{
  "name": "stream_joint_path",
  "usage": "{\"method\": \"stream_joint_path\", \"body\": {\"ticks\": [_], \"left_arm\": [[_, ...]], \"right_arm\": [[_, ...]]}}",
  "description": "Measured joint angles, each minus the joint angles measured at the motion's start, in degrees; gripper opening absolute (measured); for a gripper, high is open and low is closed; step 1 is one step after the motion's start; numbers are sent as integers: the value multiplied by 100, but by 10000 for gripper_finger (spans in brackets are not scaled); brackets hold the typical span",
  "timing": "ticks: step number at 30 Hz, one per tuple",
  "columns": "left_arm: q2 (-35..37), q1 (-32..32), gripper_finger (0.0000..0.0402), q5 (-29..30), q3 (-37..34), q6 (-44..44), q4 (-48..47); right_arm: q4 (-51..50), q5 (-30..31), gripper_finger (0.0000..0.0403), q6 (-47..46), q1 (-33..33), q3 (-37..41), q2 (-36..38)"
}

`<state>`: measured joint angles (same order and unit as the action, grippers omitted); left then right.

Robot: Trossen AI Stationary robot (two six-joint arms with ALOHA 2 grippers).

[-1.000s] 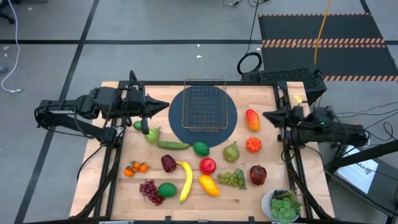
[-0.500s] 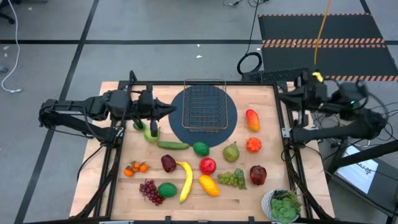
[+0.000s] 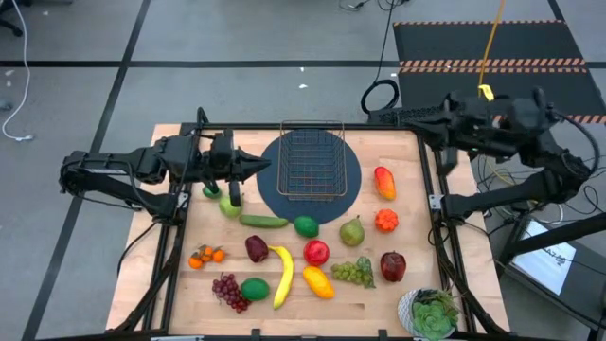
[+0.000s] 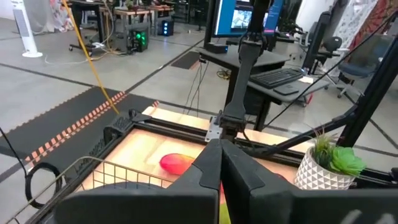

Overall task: Build produce basket
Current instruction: Put the top green pear into the gold wire basket

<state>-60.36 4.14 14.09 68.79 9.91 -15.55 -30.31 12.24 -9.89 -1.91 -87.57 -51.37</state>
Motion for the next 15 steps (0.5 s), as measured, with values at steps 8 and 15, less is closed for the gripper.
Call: {"method": "stream_joint_path", "body": {"ticks": [8, 15], "left_arm": [[4, 2, 23, -3, 0, 798, -280], [4, 0, 24, -4, 0, 950, -654]], "right_arm": [[4, -3, 0, -1081, 2, 0, -204], [5, 128, 0, -1718, 0, 0, -262]]}}
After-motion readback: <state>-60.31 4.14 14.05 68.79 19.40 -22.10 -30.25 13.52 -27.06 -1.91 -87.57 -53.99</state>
